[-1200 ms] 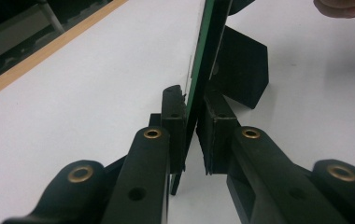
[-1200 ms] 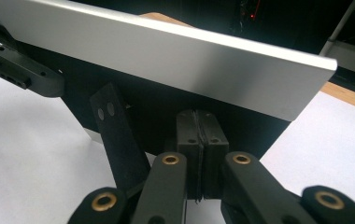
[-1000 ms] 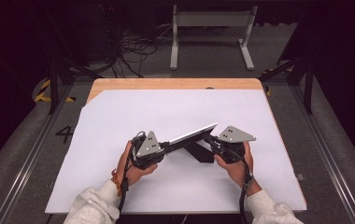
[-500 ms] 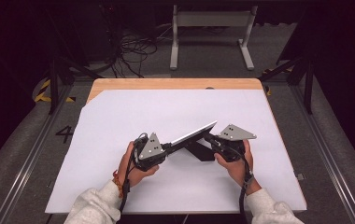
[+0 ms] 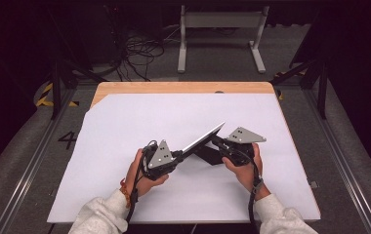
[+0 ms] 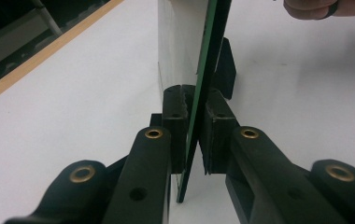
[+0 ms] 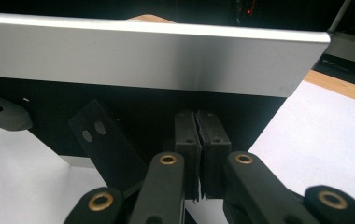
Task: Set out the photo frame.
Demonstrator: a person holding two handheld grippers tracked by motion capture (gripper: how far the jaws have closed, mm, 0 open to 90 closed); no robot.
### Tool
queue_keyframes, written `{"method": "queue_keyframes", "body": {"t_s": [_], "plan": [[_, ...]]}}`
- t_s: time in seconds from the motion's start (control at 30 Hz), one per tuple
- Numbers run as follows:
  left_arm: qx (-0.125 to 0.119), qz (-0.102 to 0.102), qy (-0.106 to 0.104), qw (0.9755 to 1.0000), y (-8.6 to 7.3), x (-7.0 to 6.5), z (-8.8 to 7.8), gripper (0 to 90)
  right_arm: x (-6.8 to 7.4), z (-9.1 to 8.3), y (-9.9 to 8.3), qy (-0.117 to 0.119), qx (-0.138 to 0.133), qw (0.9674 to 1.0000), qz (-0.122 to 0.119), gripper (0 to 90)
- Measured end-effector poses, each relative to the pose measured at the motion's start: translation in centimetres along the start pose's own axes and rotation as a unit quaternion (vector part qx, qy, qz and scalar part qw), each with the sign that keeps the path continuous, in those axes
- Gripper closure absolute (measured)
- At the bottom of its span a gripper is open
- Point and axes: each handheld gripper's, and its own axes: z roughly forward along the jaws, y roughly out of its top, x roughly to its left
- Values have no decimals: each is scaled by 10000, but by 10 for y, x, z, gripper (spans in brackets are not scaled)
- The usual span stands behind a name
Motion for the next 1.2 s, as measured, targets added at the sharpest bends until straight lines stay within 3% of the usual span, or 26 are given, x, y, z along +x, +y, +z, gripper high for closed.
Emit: {"method": "queue_keyframes", "body": {"t_s": [0.43,0.63,0.87,1.2], "plan": [[6,-33,-105,9999,2,-5,-1,795,0,4,1,42,-31,10000,8,868],[38,100,-118,9999,4,-11,-2,776,1,8,1,98,13,9999,-19,867],[38,151,-183,9997,6,-14,-2,752,3,10,1,176,-8,9997,176,873],[35,144,-240,9996,7,-18,-2,720,13,11,4,128,34,9999,-35,873]]}}
